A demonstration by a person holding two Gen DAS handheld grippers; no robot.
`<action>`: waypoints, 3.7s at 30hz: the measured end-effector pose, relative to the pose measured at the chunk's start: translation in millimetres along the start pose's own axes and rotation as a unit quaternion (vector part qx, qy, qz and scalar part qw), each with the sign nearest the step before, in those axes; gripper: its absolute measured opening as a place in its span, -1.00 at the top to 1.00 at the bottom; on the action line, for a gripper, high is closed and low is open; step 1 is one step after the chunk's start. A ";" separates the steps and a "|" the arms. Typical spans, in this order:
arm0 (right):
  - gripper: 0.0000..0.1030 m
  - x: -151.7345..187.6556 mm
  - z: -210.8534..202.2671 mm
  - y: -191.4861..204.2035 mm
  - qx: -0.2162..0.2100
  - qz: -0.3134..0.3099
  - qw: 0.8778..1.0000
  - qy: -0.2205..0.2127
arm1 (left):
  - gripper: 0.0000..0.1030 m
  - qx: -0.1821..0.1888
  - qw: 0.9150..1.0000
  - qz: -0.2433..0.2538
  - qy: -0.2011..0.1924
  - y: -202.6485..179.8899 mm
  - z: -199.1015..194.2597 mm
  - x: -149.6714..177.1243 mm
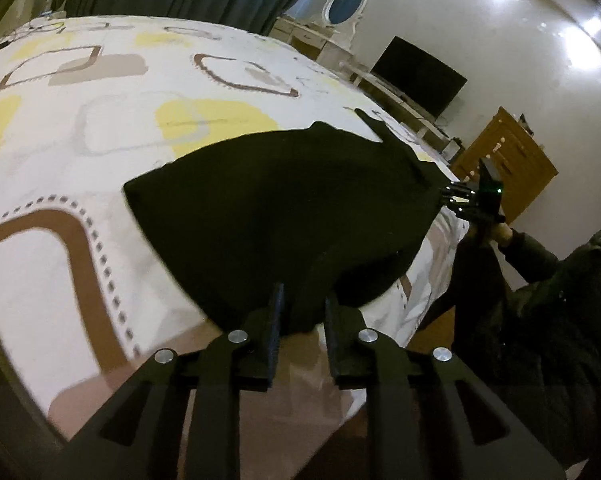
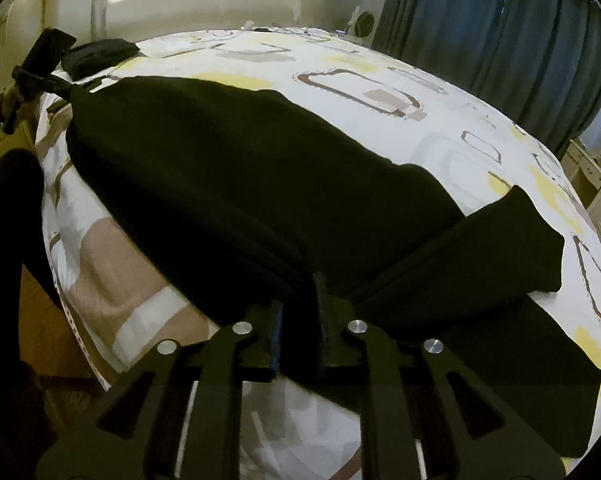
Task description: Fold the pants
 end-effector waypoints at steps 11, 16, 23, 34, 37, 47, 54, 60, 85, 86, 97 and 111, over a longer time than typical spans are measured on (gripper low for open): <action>0.25 5.6 -4.9 8.6 -0.021 -0.013 1.000 0.016 | 0.32 -0.039 0.995 -0.004 -0.091 -11.3 -40.3 -32.3; 0.16 6.3 -17.5 0.8 -0.030 0.004 0.999 0.021 | 0.03 -0.004 0.996 0.037 -0.081 -47.5 14.4 -72.0; -0.16 -35.4 -28.4 -85.2 0.026 0.105 0.994 -0.001 | -0.31 -0.007 0.999 0.030 -0.030 -51.0 101.8 -92.8; -0.17 -97.4 91.6 -294.8 0.143 0.350 0.919 0.110 | -0.50 -0.049 0.998 -0.020 -0.022 -28.5 142.7 -88.7; -0.15 -104.4 130.1 -315.6 0.175 0.346 0.909 0.154 | -0.50 -0.037 0.999 -0.027 -0.031 -27.2 142.0 -87.4; -0.16 -89.9 199.8 -348.7 0.206 0.362 0.880 0.228 | -0.54 -0.015 0.998 -0.035 -0.046 -25.2 141.8 -87.9; 0.05 -90.4 200.8 -357.6 0.217 0.370 0.870 0.244 | -0.58 -0.014 0.998 -0.031 -0.045 -27.2 143.2 -87.9; 0.38 -90.1 202.4 -354.4 0.223 0.356 0.870 0.258 | -0.59 -0.009 0.998 -0.034 -0.048 -27.1 142.8 -88.6; 0.88 16.2 -56.4 -372.8 0.144 0.495 0.856 -0.020 | -0.60 -0.005 0.998 -0.039 -0.051 -23.7 147.0 -89.5; 0.88 36.4 -73.6 -374.9 0.148 0.509 0.847 -0.031 | -0.60 -0.005 0.998 -0.039 -0.051 -23.7 147.1 -89.5; 0.88 203.2 -136.8 -352.2 0.133 0.615 0.775 -0.062 | -0.60 -0.022 0.998 -0.032 -0.042 -26.2 150.5 -88.6; 0.14 250.5 -167.0 -330.3 0.202 0.665 0.712 -0.101 | -0.60 -0.021 0.998 -0.030 -0.049 -25.7 149.3 -88.8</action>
Point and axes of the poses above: each gripper's, at about its wrist camera, not at the fingertips, and z roughly the way its jaws point, y to its left, x to its underside, the point moved 6 cm from there along z, roughly the way its jaws point, and after that the axes turned 2 degrees about x, right-handed, at the moved point
